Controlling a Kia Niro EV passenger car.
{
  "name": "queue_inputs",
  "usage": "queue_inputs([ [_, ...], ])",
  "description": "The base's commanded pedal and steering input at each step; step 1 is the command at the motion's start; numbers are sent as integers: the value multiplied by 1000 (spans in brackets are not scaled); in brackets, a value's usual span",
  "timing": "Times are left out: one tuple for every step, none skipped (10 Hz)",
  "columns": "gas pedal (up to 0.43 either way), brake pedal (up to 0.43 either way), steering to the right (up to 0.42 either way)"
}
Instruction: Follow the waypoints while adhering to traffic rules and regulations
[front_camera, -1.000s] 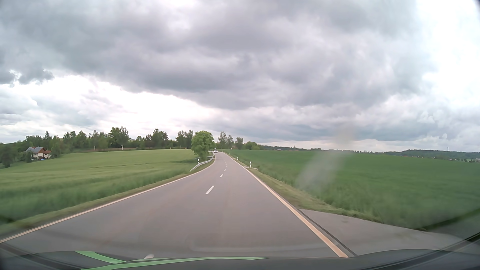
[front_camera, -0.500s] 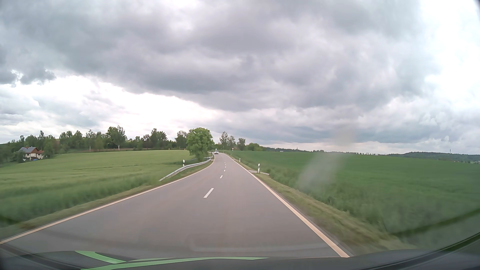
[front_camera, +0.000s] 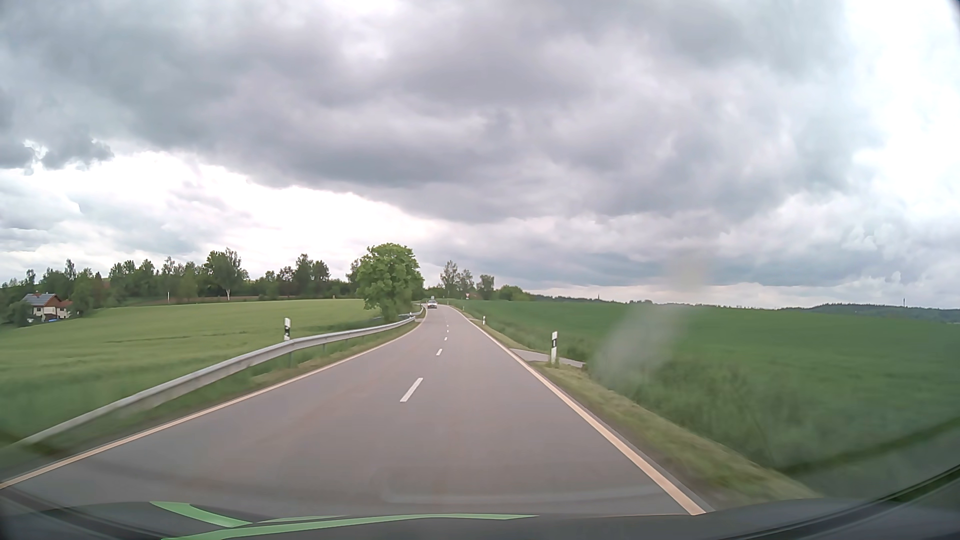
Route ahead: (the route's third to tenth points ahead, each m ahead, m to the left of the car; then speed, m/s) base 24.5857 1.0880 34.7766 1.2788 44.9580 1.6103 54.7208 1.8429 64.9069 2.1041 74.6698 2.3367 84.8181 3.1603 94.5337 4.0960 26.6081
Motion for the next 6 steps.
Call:
queue_inputs([
  [0, 0, -3],
  [0, 0, -3],
  [0, 0, -4],
  [0, 0, -5],
  [0, 0, -5],
  [0, 0, -5],
])
